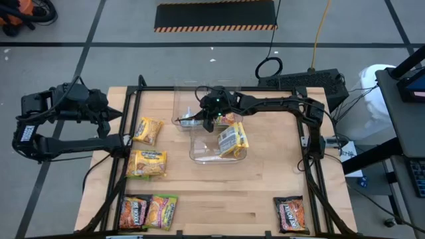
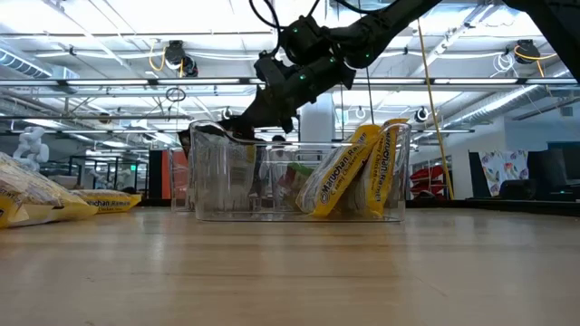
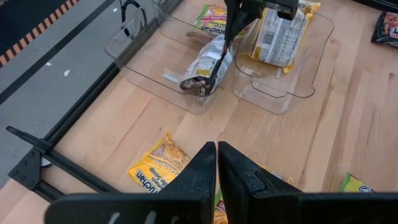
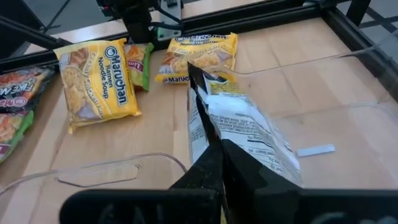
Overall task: Sort Maruchan noodles
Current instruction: Put the black noodle pack into the top left transparent bin
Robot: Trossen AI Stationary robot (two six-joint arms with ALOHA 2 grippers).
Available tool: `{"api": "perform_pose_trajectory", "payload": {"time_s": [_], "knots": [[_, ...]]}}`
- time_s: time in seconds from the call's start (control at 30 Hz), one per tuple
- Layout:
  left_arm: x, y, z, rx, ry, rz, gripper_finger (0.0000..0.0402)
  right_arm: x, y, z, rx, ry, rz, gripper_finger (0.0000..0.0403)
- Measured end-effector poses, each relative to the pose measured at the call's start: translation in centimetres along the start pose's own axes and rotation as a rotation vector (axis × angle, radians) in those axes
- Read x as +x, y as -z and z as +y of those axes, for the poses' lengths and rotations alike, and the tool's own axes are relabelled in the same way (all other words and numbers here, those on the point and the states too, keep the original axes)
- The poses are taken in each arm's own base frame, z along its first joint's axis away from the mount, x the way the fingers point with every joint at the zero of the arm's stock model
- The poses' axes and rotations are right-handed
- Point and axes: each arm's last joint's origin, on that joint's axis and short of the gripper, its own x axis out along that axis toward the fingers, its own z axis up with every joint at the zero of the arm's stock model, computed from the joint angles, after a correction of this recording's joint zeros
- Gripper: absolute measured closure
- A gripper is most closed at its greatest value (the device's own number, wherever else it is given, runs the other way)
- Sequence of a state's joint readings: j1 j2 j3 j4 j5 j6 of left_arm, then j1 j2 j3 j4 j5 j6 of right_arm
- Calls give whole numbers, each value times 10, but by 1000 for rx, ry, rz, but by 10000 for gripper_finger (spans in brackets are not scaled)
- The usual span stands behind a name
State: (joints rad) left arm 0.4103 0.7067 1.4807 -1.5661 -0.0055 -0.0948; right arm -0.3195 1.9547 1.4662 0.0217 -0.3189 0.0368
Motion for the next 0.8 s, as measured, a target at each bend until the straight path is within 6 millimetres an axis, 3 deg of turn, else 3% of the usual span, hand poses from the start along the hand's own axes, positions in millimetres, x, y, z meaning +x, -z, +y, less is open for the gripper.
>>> {"api": "perform_pose_trajectory", "payload": {"time_s": [0.47,0.8], "knots": [[0,0,0,0,0,0,380,0,0,2,60,-51,1,399],[0,0,0,-19,0,0,380,1,0,3,72,-57,1,338]]}}
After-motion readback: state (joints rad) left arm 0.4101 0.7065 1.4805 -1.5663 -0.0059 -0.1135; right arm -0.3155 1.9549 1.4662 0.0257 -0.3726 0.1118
